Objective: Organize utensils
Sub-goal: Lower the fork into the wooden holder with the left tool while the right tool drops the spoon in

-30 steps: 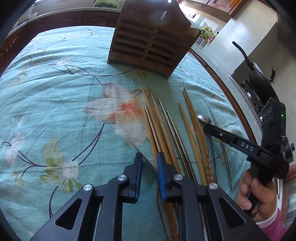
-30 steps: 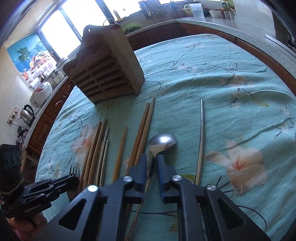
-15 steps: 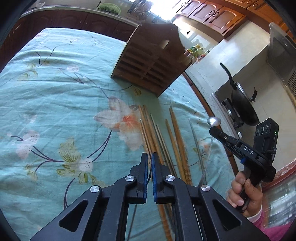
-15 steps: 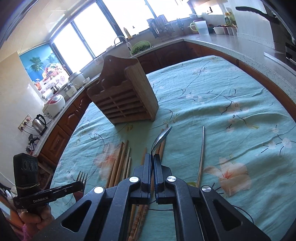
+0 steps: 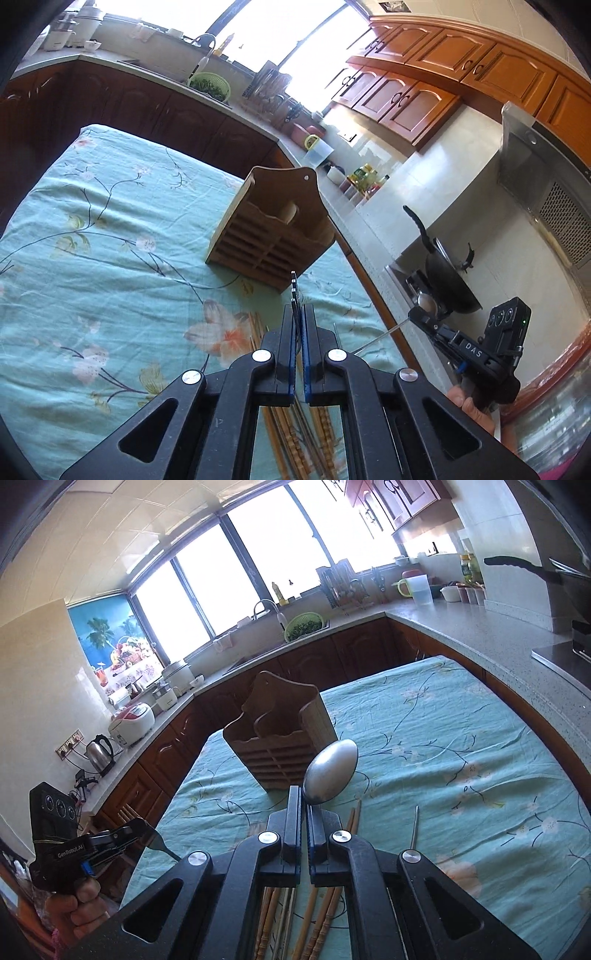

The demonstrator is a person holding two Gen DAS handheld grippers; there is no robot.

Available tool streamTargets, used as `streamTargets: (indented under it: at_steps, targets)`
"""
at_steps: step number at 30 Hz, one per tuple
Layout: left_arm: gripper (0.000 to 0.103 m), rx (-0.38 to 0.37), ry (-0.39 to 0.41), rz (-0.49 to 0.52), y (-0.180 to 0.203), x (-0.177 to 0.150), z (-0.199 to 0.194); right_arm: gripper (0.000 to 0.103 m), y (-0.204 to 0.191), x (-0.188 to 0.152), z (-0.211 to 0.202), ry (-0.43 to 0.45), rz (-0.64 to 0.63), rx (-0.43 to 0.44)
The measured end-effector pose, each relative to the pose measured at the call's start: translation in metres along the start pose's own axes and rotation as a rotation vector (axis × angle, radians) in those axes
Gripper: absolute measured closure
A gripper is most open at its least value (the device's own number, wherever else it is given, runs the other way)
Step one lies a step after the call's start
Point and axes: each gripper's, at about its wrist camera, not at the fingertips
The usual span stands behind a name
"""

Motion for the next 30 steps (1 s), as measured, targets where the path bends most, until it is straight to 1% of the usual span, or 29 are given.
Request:
streamTargets:
  at_steps: [4,9,16,21,23,26,30]
  targets:
    - [0.103,-0.018,0.025,-0.023,-0.003,0.010,0.002,0.101,-0.002,0.009,0.004,0.014,-0.012,-0.003]
    - [0.103,-0.043,0.055,-0.033,-0.002,0.027,0.015,0.101,-0.004,0.024,0.009,0.046,-0.030,-0.013]
    - [0.103,-0.087,0.127,-0.014,0.007,0.076,0.046,0.101,-0.019,0.065,0.022,0.148,-0.107,-0.049]
    - [0.103,-0.107,0.167,-0.003,0.003,0.110,0.086,0.101,-0.024,0.094,0.048,0.193,-0.135,-0.076]
    - [0.103,-0.106,0.167,-0.009,-0.002,0.120,0.107,0.101,-0.025,0.100,0.062,0.197,-0.145,-0.085]
    - [0.103,-0.110,0.154,-0.019,-0.013,0.131,0.142,0.101,-0.025,0.103,0.086,0.182,-0.163,-0.093]
    - [0.103,-0.086,0.112,-0.032,-0.030,0.140,0.188,0.101,-0.021,0.096,0.122,0.122,-0.181,-0.102]
Point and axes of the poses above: each gripper's, at about its wrist camera, not at the fingertips, and z roughly the way its jaws point, y to its right, x to its top, and after that the axes turned 6 degrees about y, right-handed
